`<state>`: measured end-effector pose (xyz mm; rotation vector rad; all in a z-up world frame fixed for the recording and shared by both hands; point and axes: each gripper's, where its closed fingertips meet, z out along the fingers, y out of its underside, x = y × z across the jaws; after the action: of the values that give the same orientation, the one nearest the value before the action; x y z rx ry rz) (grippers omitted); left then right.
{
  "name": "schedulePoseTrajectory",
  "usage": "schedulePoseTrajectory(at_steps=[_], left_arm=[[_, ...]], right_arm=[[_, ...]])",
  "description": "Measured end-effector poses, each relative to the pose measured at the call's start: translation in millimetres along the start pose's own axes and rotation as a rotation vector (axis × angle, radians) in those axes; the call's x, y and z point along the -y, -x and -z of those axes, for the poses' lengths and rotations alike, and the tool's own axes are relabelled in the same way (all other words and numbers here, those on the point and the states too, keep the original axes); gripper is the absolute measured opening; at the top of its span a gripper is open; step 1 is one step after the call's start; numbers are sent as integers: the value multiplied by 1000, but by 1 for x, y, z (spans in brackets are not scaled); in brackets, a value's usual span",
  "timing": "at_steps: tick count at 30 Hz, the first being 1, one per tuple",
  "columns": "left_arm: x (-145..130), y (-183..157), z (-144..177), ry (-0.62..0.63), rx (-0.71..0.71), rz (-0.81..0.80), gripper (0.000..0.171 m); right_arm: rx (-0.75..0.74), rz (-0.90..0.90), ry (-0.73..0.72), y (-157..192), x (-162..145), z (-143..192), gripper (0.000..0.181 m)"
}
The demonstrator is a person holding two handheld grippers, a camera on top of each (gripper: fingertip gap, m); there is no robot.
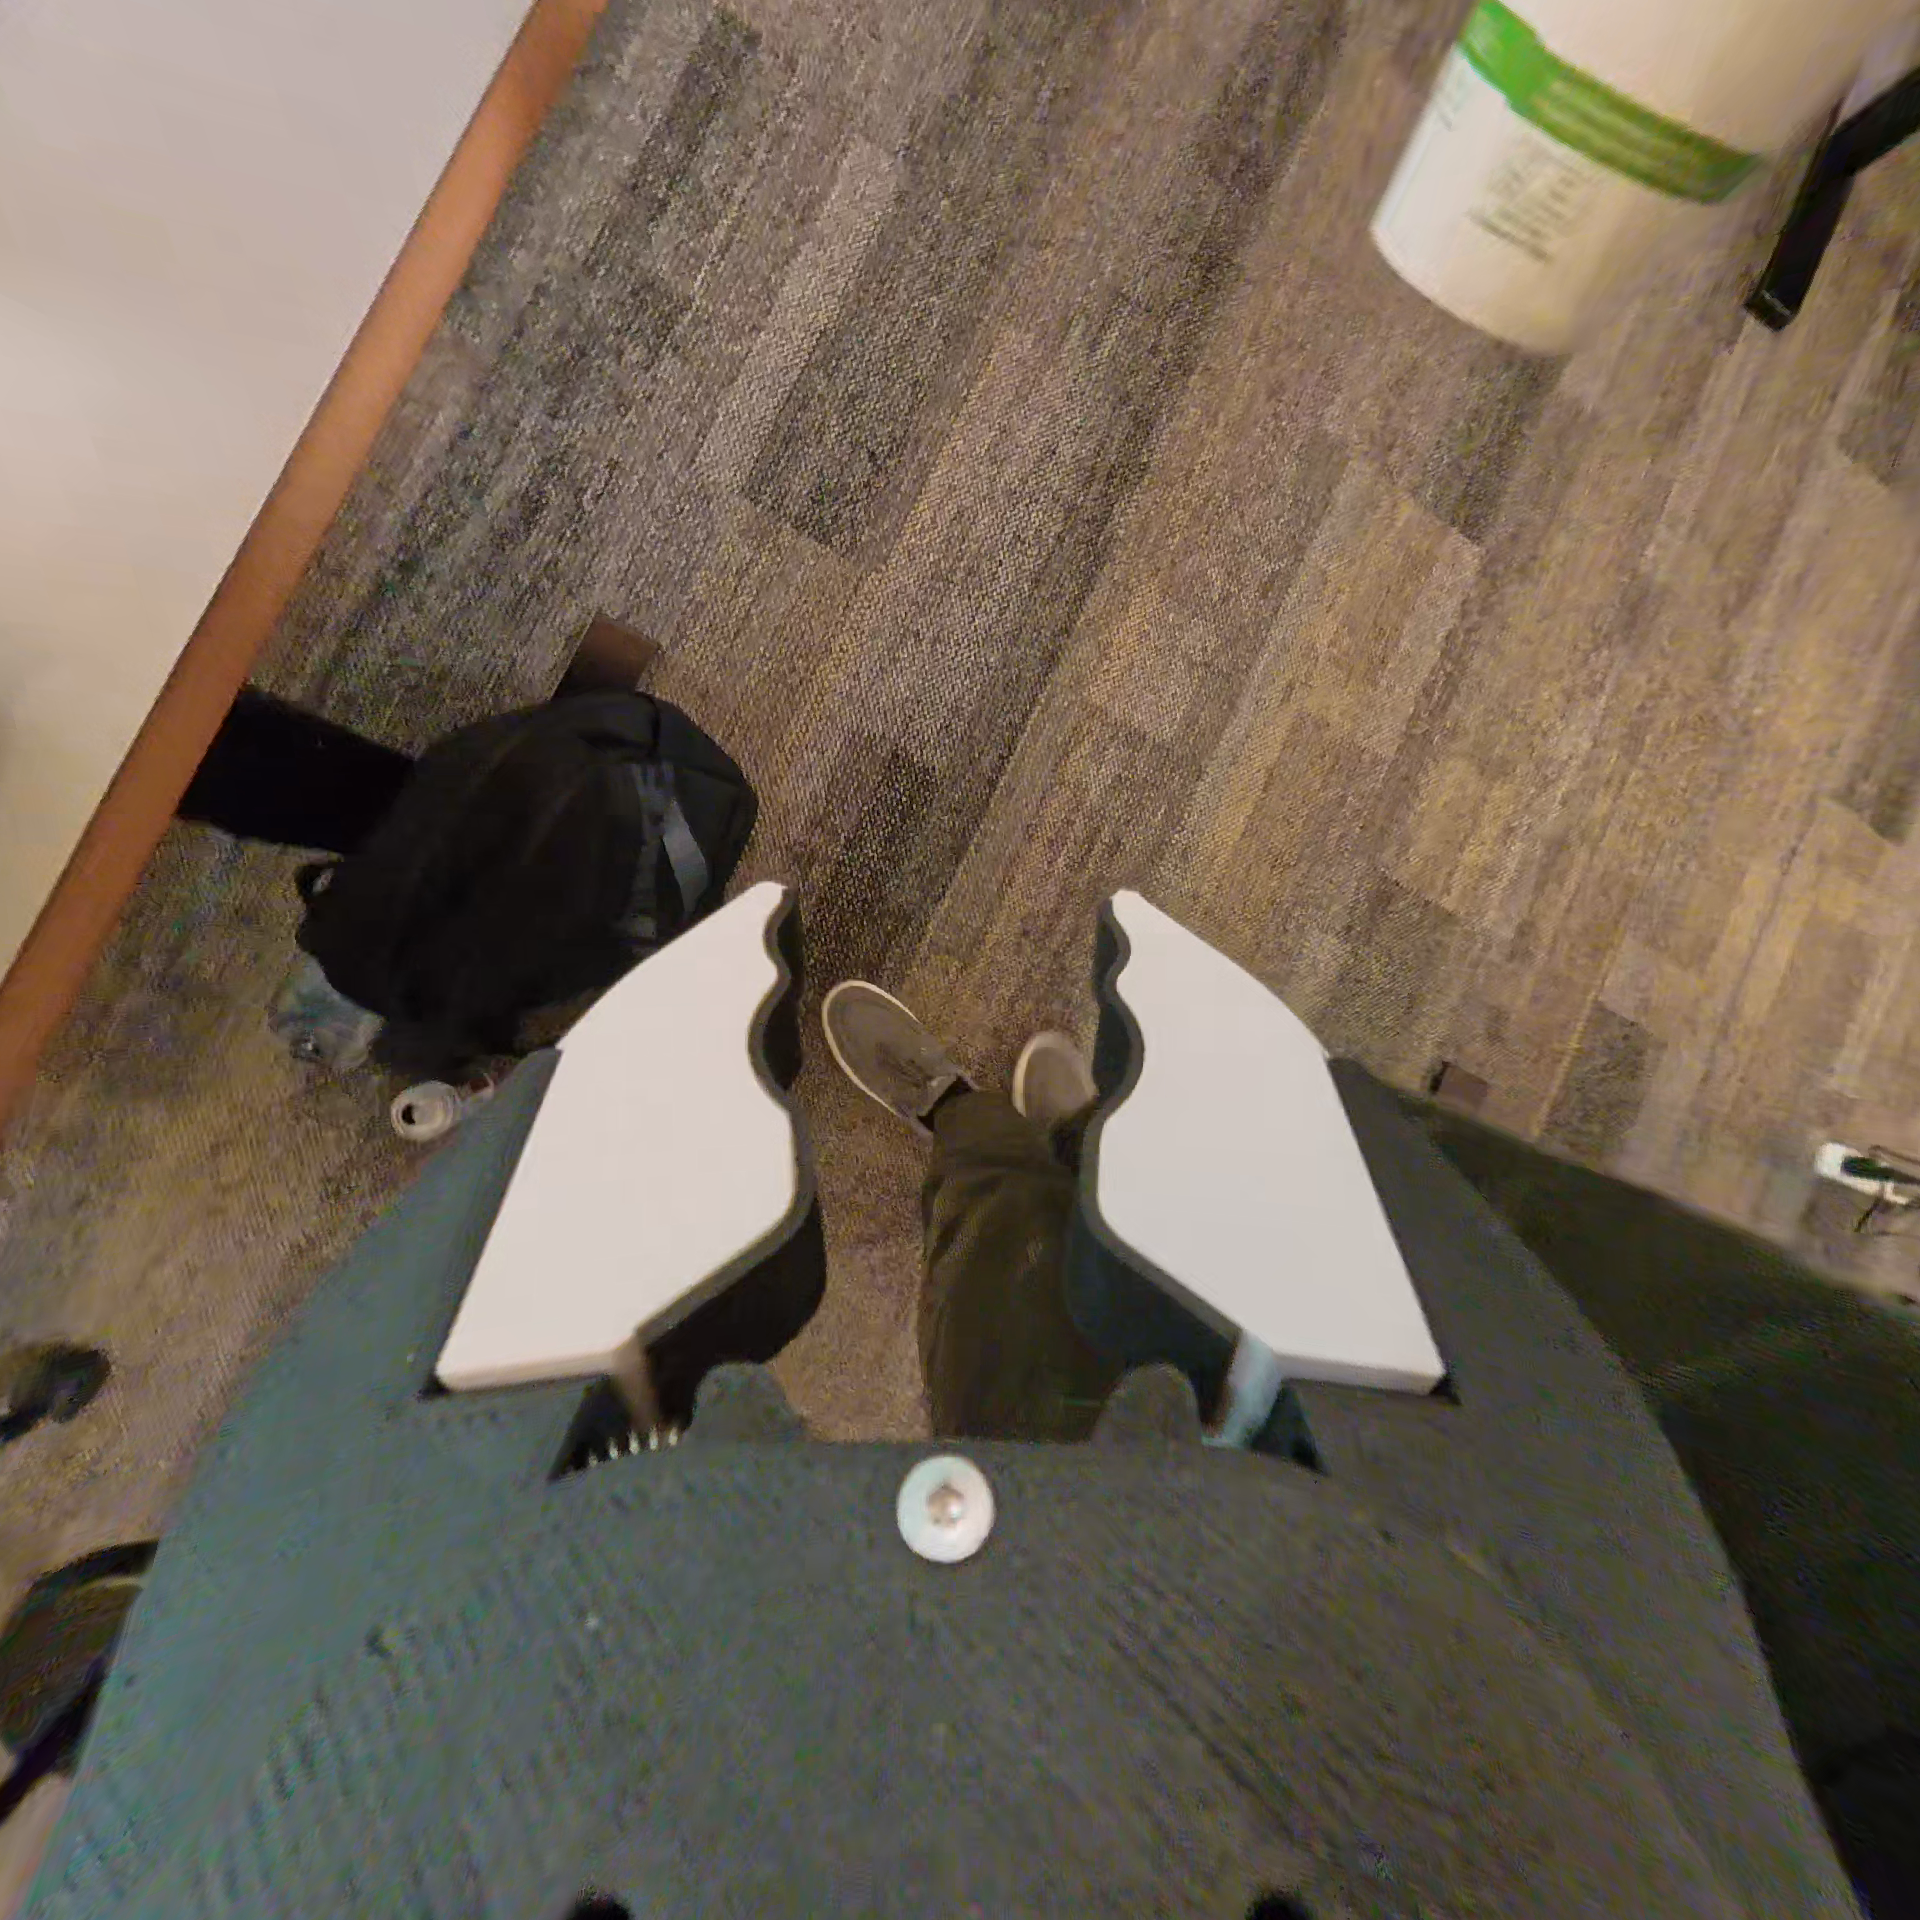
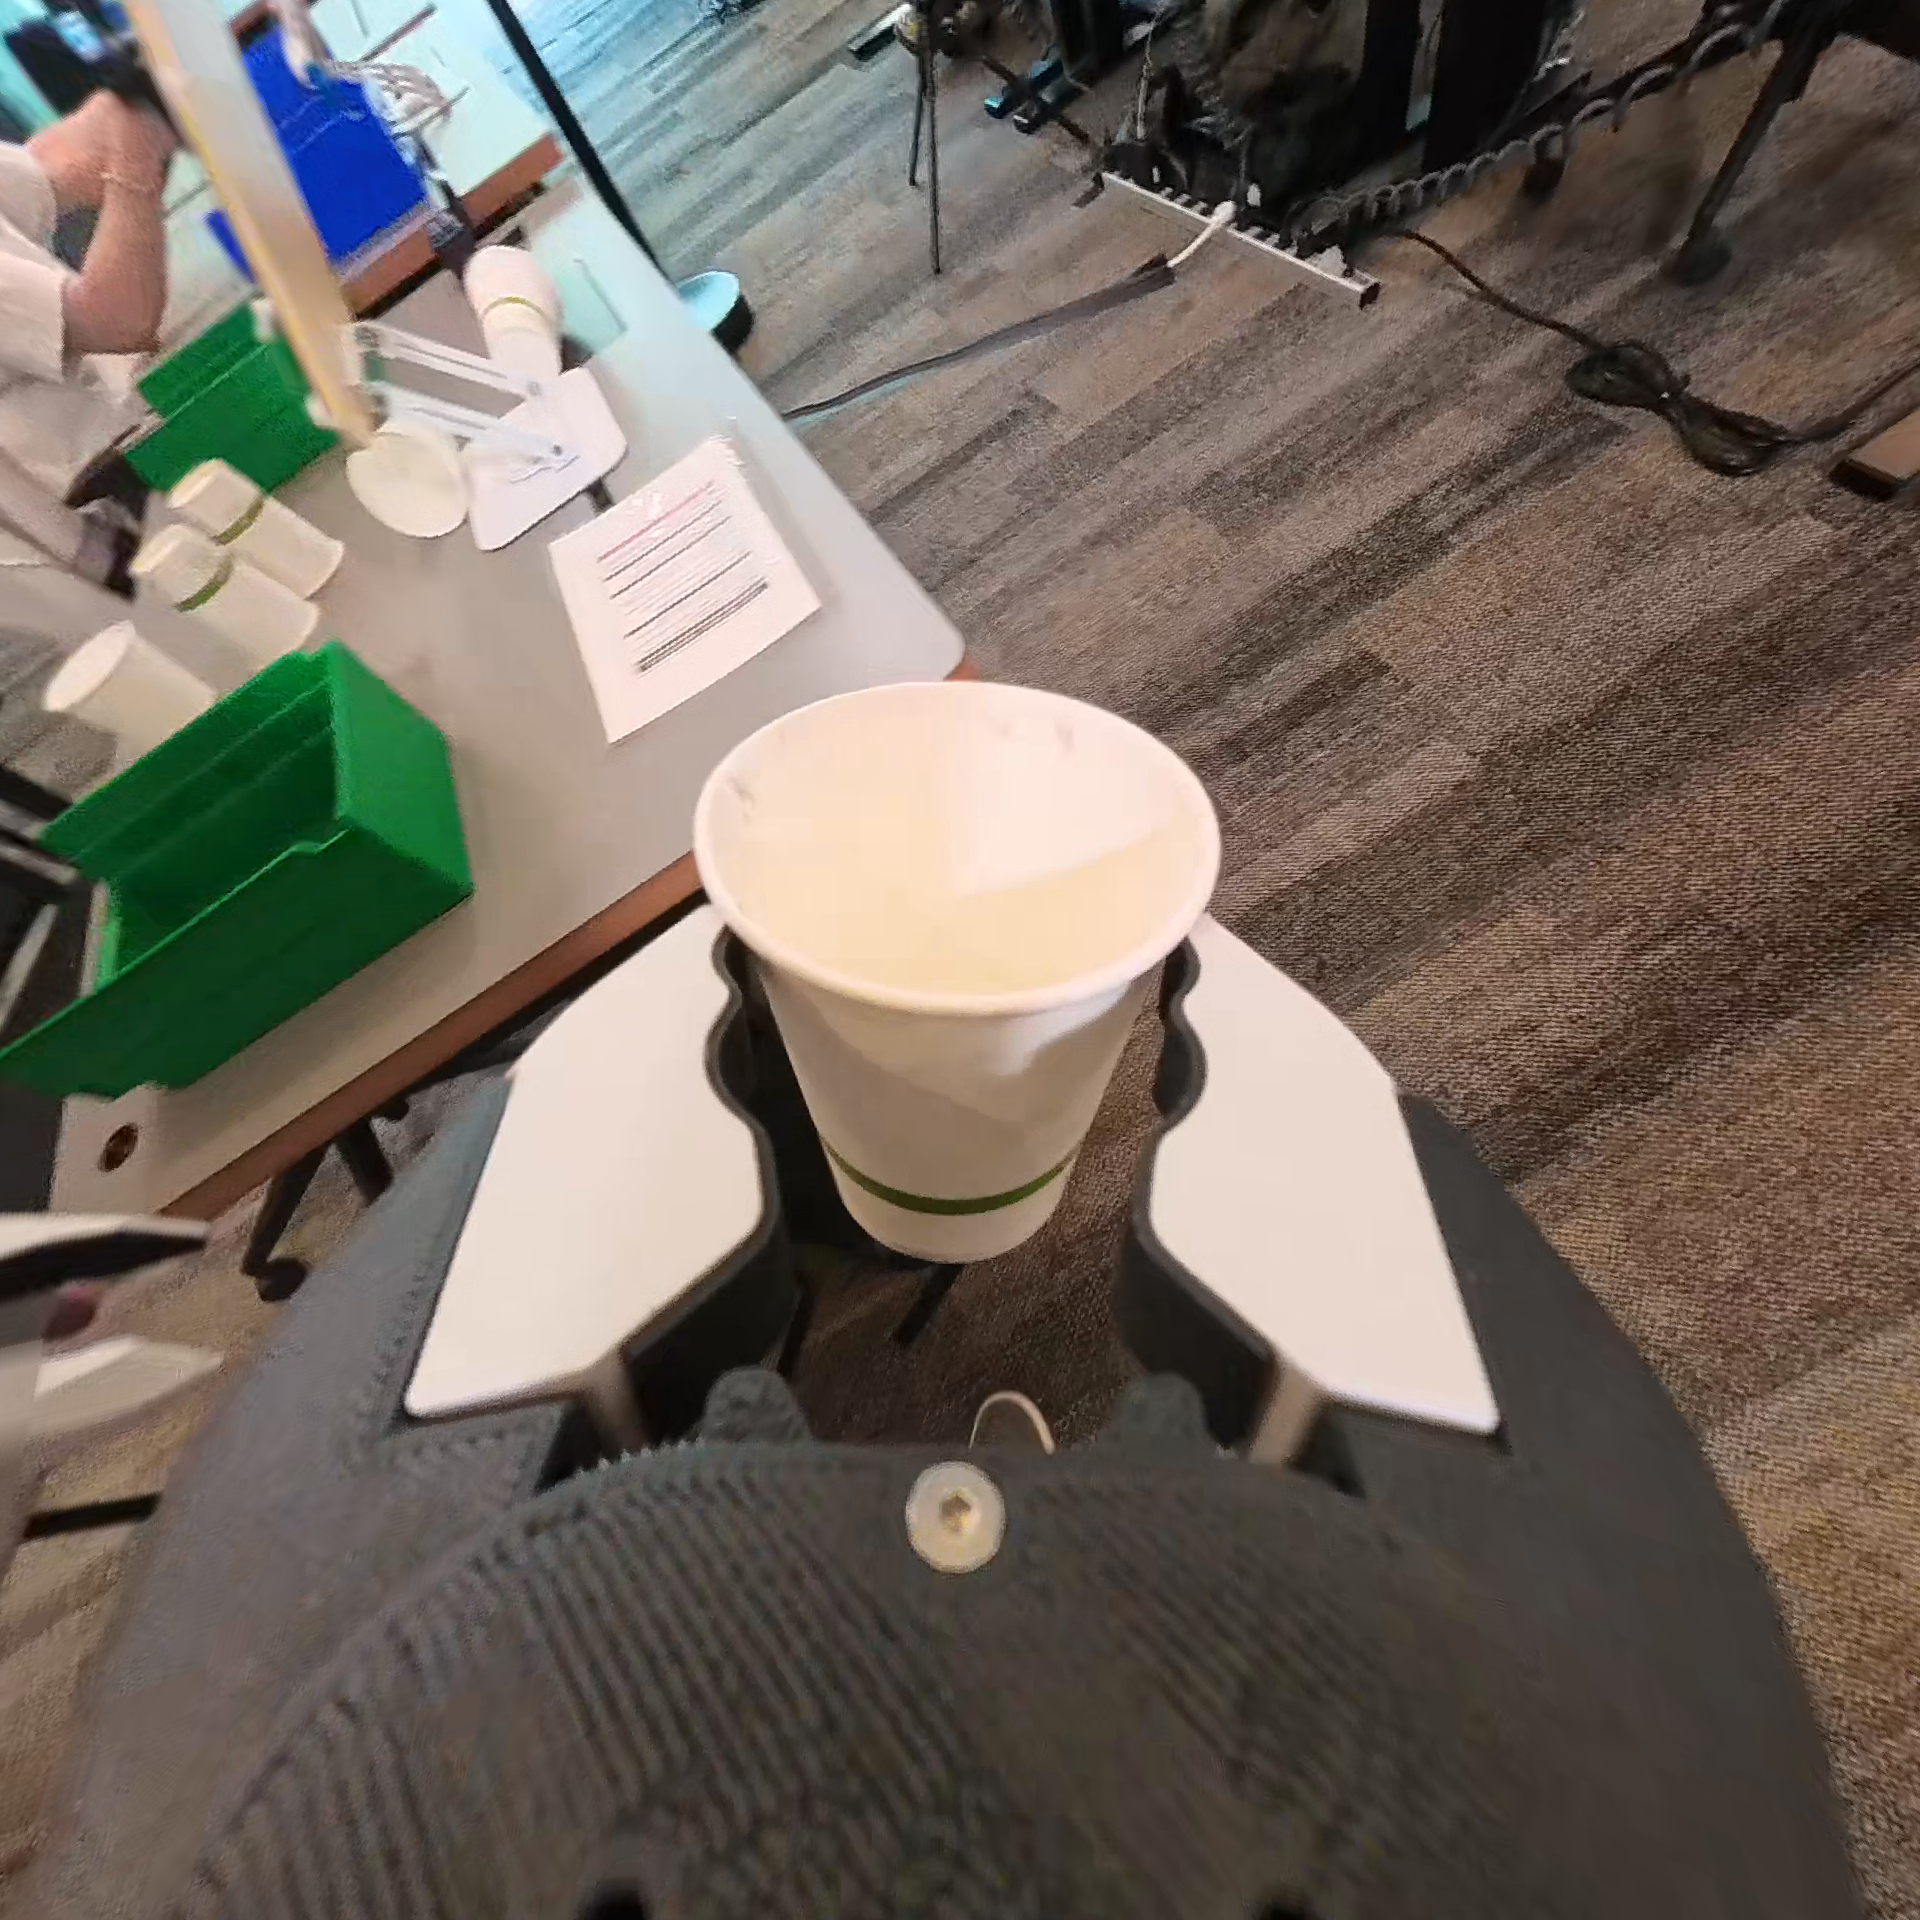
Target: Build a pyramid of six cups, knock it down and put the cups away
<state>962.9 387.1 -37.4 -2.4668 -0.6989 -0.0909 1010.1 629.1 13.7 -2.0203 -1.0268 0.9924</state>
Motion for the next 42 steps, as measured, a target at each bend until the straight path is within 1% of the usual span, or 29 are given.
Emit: schedulePoseTrajectory(at_steps=[3,5,7,8,9,12,14,18,20,21,25,28,31,33,35,37,42], left_arm=[[-18,-1,34,-51,33,73,56],[-34,0,57,-87,60,162,56],[-52,-7,80,-115,37,264,56],[-61,-12,90,-124,14,289,56],[-71,-14,99,-127,8,284,56],[-101,-9,122,-93,60,214,55],[-111,-2,138,-117,86,202,55],[-124,17,167,-188,80,266,55],[-134,35,181,-203,89,266,56],[-140,51,190,-208,119,258,56],[-161,135,245,-268,220,294,55],[-175,201,295,-343,279,346,55],[-189,258,329,-399,317,450,55],[-192,278,343,-426,295,514,55],[-191,293,353,-448,306,510,55],[-193,305,355,-430,345,489,55],[-190,330,361,-408,408,498,56]], right_arm=[[57,51,3,39,-13,48,78],[101,102,-9,63,-20,74,78],[129,150,-23,86,-28,99,79],[141,158,-35,97,-32,111,78],[151,157,-46,108,-36,123,78],[144,130,-41,134,-51,154,79],[143,124,-29,151,-61,169,79],[148,169,-17,189,-76,184,79],[164,178,-17,215,-79,185,79],[174,180,-20,231,-80,183,79],[193,180,-55,301,-85,171,78],[262,142,-80,361,-86,152,78],[312,185,-86,412,-83,130,78],[349,197,-101,438,-76,119,78],[366,215,-114,455,-71,105,78],[392,212,-119,469,-66,87,78],[460,204,-140,493,-54,39,78]])
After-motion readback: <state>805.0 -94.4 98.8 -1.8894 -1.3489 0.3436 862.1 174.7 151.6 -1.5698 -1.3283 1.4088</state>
